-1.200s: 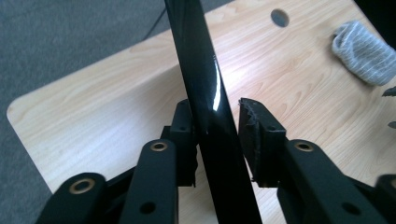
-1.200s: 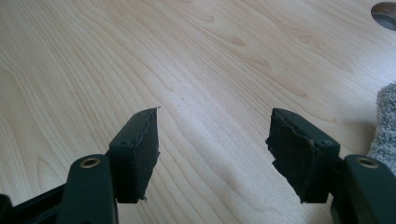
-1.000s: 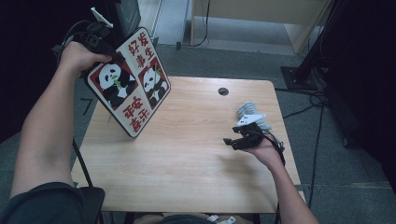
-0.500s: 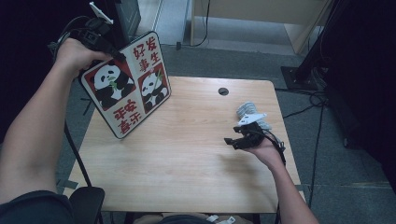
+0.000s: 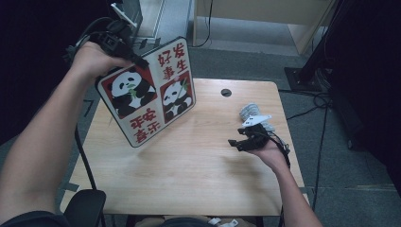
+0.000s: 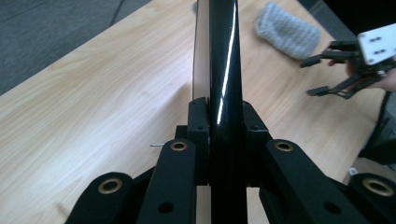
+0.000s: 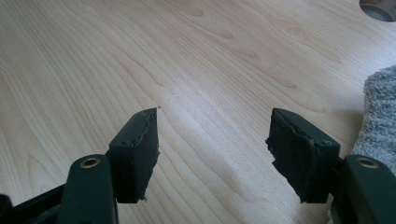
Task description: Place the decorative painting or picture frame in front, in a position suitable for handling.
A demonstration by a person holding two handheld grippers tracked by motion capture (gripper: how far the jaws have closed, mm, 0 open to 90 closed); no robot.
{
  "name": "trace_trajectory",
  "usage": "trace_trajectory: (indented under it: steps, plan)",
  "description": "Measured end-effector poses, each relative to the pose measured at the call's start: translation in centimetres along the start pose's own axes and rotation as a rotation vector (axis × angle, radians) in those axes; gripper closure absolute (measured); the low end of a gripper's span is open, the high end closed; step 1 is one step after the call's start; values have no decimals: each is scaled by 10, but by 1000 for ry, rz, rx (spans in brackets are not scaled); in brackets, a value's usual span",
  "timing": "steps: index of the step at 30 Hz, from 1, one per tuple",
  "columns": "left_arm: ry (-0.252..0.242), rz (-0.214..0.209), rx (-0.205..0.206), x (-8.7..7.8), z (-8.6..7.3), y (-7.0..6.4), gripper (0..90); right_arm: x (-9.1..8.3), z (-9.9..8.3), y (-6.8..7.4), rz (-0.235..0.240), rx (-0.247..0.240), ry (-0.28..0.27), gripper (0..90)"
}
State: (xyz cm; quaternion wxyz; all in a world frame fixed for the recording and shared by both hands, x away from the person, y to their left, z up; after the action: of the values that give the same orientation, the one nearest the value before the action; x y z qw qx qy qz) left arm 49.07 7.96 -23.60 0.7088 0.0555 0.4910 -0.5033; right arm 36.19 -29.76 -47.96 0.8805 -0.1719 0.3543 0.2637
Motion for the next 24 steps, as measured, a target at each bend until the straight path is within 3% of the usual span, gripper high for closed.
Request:
trace_trajectory:
  steps: [5,12,24]
  plan:
    - [0,-43,33,20,10,-20,798,-1,-2,-4,-9,13,0,340]
    - [46,-88,58,44,15,-41,797,-1,-3,-6,-14,22,8,339]
    - [84,-120,81,78,11,-56,796,0,-5,-8,-21,24,19,339]
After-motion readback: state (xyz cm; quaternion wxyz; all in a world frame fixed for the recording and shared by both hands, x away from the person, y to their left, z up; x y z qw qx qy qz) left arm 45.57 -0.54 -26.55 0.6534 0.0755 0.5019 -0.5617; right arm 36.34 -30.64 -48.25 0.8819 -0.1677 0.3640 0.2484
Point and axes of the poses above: each handheld gripper's, and its own axes: x roughly forward along the jaws, z roughly out of its top, y roughly to its left, the point moved 4 cm from there along x, roughly forward along the jaws, and after that the axes turned 13 degrees about -z, right-handed, at the moved point
